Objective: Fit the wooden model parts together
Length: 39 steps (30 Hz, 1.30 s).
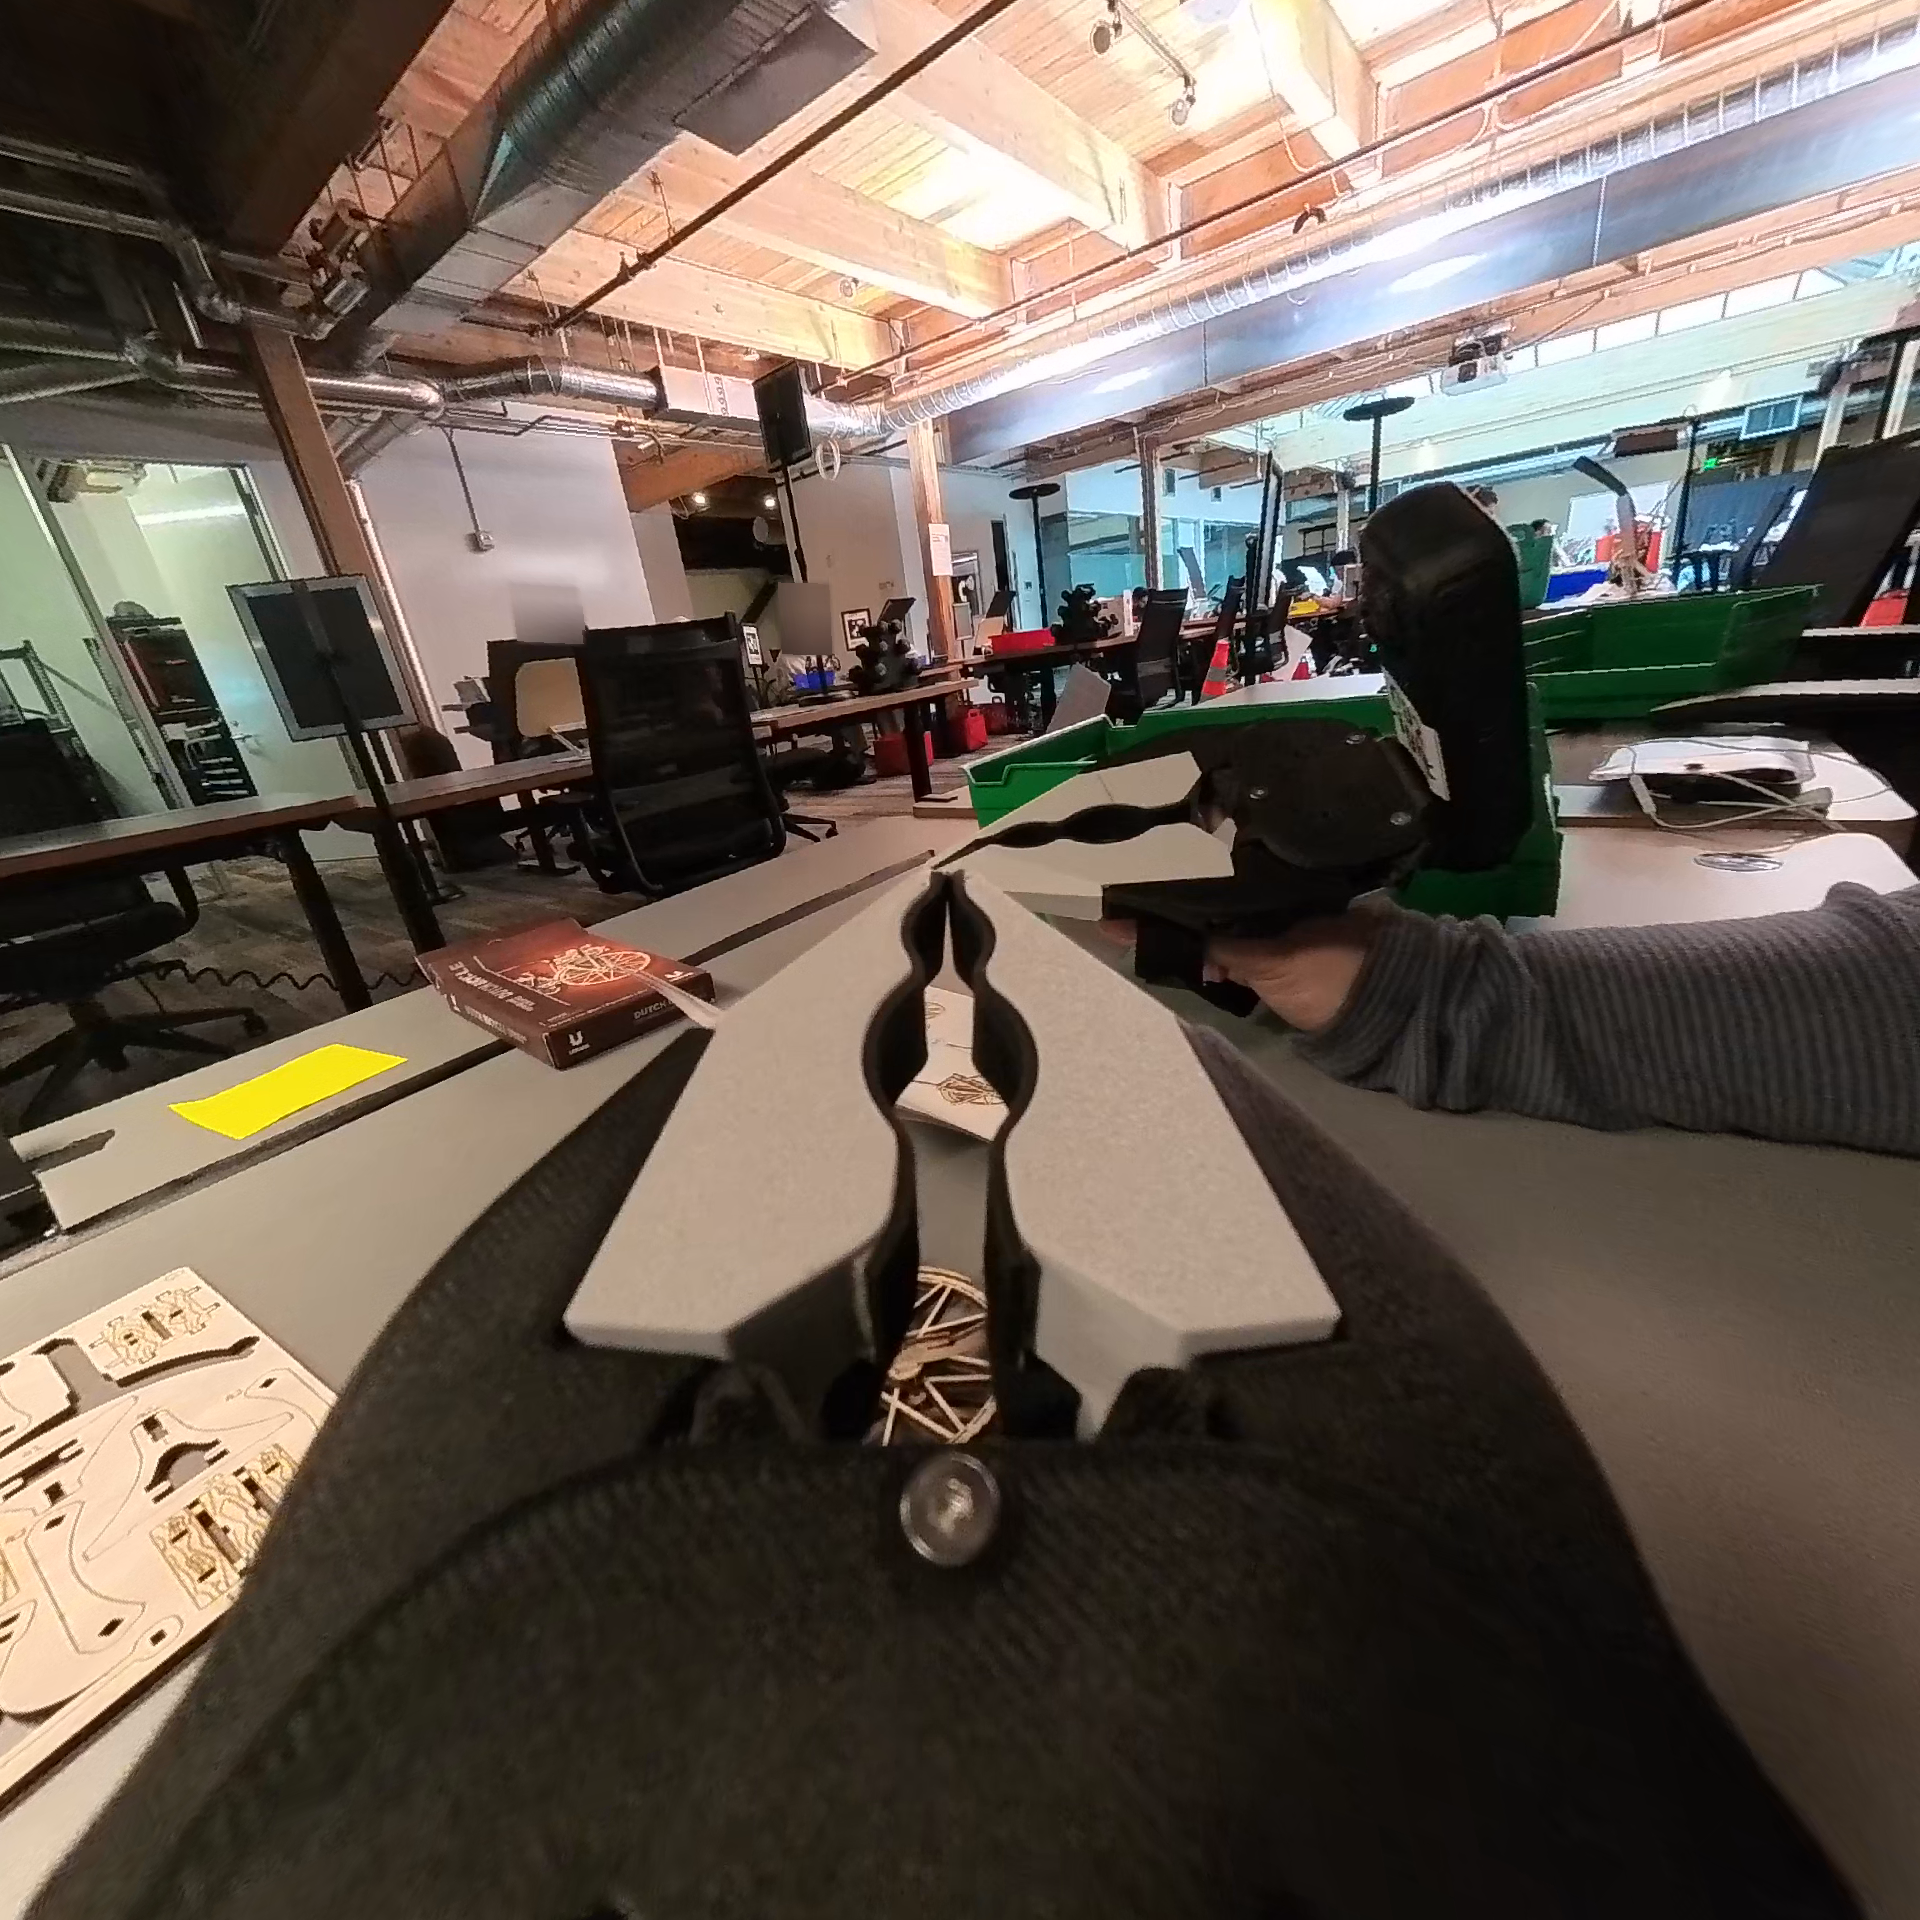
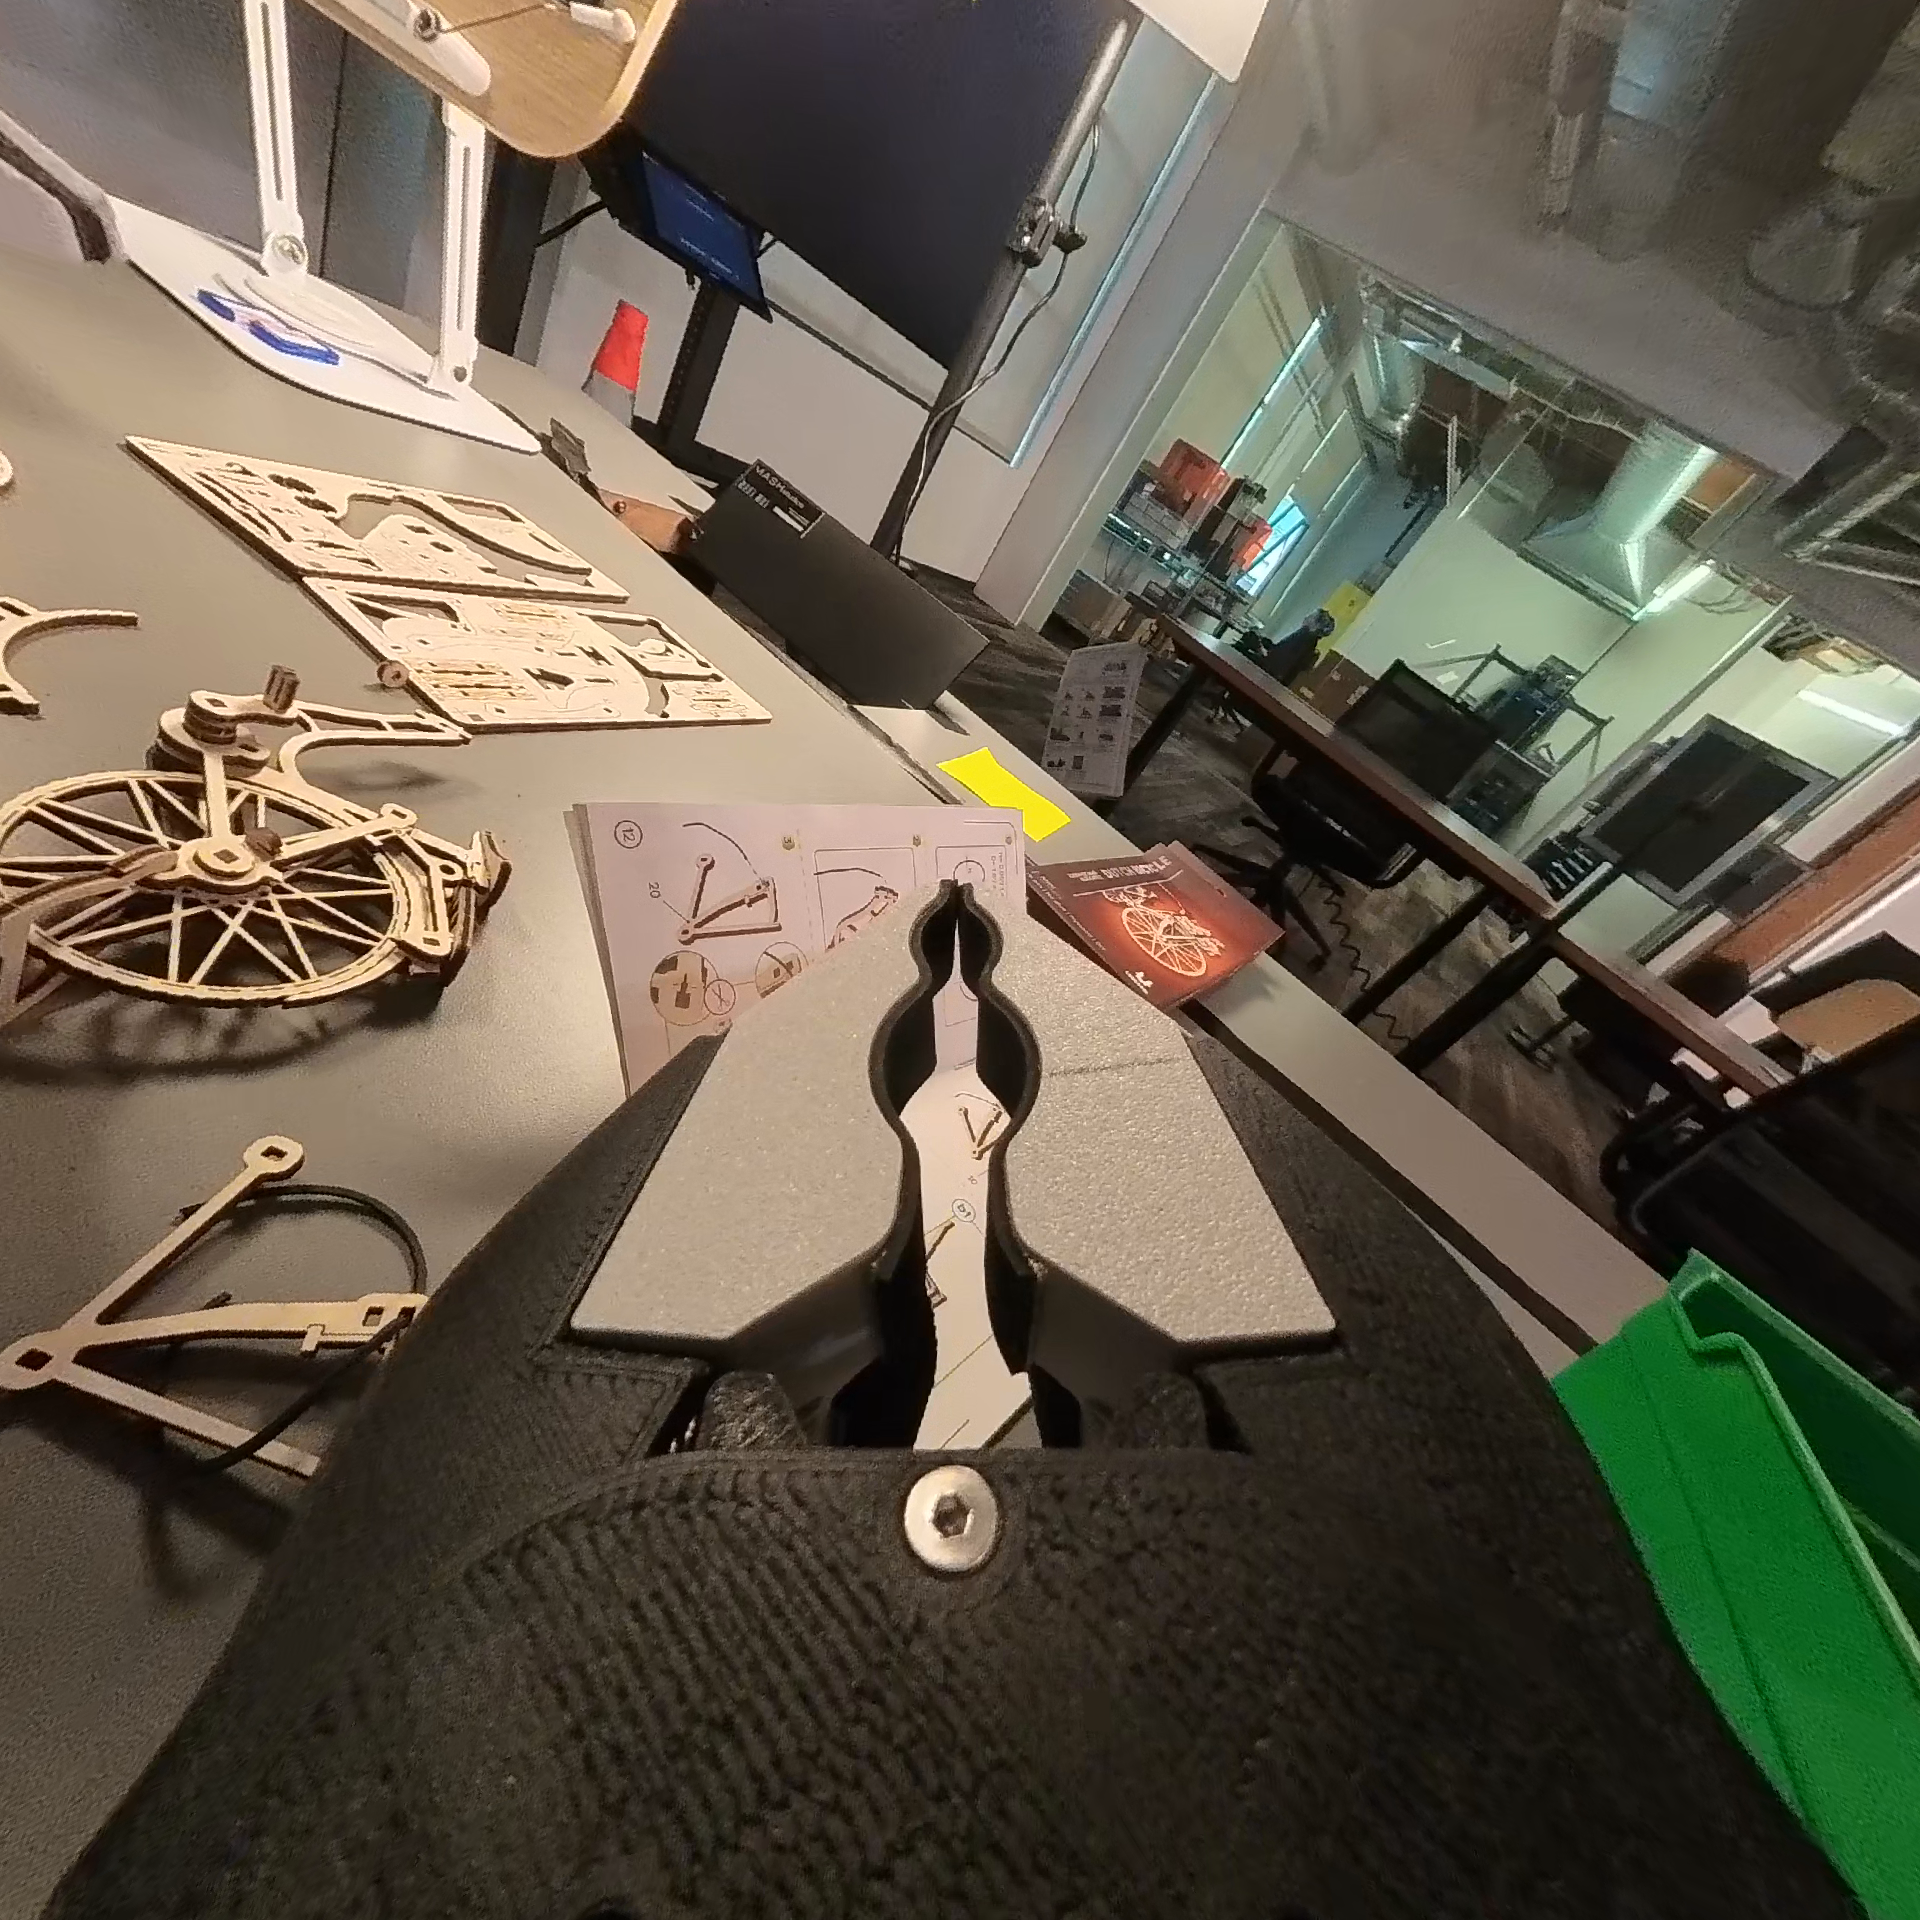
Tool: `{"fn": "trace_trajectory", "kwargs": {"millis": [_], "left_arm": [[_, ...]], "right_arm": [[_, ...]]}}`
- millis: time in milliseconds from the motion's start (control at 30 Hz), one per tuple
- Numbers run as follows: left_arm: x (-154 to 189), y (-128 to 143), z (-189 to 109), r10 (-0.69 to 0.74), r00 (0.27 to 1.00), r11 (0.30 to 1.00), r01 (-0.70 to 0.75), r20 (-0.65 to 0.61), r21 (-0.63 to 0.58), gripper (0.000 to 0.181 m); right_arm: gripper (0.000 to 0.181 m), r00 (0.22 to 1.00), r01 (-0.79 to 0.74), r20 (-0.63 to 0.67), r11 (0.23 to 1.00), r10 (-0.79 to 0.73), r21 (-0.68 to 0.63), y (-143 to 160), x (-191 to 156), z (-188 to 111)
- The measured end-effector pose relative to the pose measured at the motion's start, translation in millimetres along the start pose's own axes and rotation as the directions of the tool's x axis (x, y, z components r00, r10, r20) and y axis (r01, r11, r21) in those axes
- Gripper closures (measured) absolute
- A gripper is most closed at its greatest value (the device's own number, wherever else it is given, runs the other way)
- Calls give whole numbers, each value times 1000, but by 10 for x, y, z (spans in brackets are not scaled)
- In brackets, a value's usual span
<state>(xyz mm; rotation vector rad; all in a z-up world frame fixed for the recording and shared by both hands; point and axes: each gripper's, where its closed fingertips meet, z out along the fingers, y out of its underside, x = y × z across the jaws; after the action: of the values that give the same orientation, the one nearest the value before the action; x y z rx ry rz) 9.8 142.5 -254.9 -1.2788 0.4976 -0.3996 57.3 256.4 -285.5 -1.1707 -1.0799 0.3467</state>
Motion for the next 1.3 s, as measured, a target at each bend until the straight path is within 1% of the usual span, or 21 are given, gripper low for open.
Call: {"fn": "trace_trajectory", "kwargs": {"millis": [1133, 1300], "left_arm": [[2, 6, -2, 0, 1000, 1000, -1, -5, -1, 181], [-6, -4, -7, 2, 1000, 1000, -2, 1, 3, 181]], "right_arm": [[181, 1000, -3, 2, 1000, 3, -9, -21, -31, -5], [181, 1000, 8, -17, 1000, -8, -25, 0, -12, 4]]}}
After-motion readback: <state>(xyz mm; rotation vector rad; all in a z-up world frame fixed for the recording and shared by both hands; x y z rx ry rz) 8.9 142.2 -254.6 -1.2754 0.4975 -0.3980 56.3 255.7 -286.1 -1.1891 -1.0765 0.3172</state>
